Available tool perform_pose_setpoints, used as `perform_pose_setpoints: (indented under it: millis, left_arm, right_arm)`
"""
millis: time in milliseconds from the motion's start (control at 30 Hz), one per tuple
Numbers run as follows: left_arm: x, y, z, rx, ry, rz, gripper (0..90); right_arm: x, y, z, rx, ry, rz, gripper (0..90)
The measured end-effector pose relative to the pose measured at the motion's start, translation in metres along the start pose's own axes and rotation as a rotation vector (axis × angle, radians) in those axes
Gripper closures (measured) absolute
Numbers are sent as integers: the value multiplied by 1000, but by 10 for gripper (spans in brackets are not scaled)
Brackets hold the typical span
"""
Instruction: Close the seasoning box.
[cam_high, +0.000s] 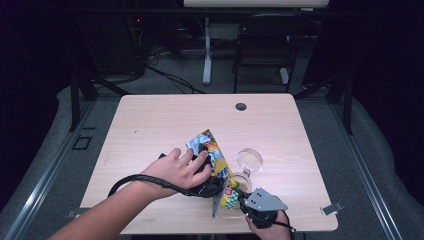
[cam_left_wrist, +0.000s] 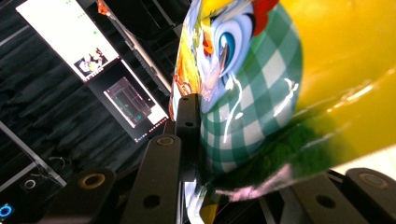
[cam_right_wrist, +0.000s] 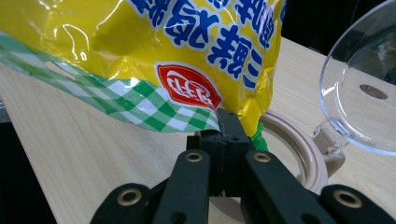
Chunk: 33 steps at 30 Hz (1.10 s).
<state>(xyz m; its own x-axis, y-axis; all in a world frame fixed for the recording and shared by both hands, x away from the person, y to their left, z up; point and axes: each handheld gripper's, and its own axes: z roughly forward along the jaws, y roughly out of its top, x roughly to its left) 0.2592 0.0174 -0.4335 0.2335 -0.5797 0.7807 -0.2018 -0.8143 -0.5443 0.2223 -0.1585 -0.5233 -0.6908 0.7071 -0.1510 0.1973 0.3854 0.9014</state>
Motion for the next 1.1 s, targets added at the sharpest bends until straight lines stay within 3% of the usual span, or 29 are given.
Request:
perform_pose_setpoints:
  millis: [1100]
  left_arm:
    - [4,0,-4,2,5,6,771]
  right_arm:
    - [0,0,-1,-14,-5,8,898]
